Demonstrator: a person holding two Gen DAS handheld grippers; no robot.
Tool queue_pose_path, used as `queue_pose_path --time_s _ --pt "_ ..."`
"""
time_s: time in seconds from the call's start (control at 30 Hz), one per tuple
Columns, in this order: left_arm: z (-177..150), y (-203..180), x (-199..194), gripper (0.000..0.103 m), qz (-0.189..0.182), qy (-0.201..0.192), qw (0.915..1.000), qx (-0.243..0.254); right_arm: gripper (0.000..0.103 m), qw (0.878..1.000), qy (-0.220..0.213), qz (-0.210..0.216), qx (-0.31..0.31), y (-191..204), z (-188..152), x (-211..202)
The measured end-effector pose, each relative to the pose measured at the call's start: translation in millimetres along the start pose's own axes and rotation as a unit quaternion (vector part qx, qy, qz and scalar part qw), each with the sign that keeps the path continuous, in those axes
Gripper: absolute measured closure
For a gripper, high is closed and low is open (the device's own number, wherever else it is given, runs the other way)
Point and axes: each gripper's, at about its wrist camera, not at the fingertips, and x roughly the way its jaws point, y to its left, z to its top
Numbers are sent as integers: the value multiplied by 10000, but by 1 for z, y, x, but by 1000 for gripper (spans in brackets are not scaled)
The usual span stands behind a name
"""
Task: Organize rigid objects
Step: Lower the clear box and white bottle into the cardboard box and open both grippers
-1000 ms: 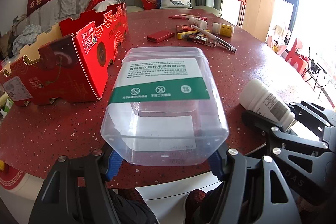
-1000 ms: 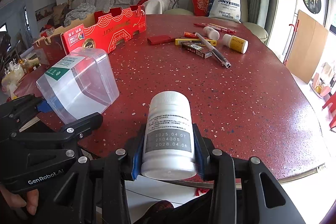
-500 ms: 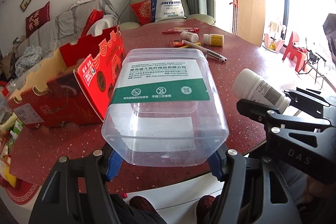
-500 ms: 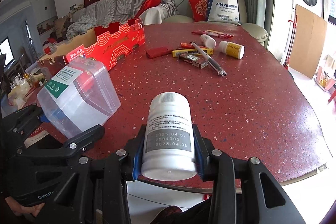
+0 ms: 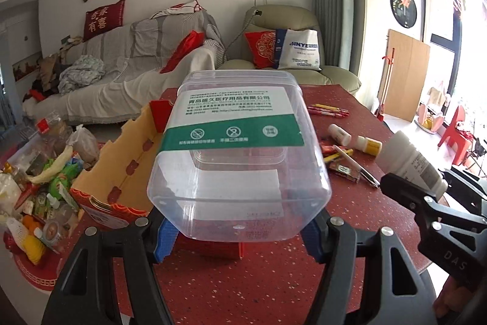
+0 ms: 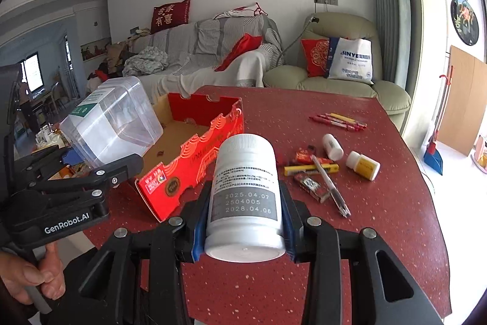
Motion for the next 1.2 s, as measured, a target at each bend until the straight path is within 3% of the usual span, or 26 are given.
queue_pose_path --time_s 0.27,0.4,0.67,0.93,1.07,1.2 --pt "27 62 37 33 611 288 9969 -403 62 9976 -52 566 -396 50 66 53" --pt "28 87 65 33 661 617 9932 -732 62 9958 202 696 -559 73 88 97" --pt "19 111 100 33 727 1007 9886 -850 62 9917 764 717 -739 93 86 161" --pt "11 116 131 33 499 1468 9833 -947 62 9844 1383 639 -877 96 79 208" --pt "6 118 151 32 346 1897 9766 -956 62 9793 1711 601 -900 95 72 223" --pt "-1 117 162 23 528 2148 9722 -770 58 9756 1943 589 -841 92 64 232"
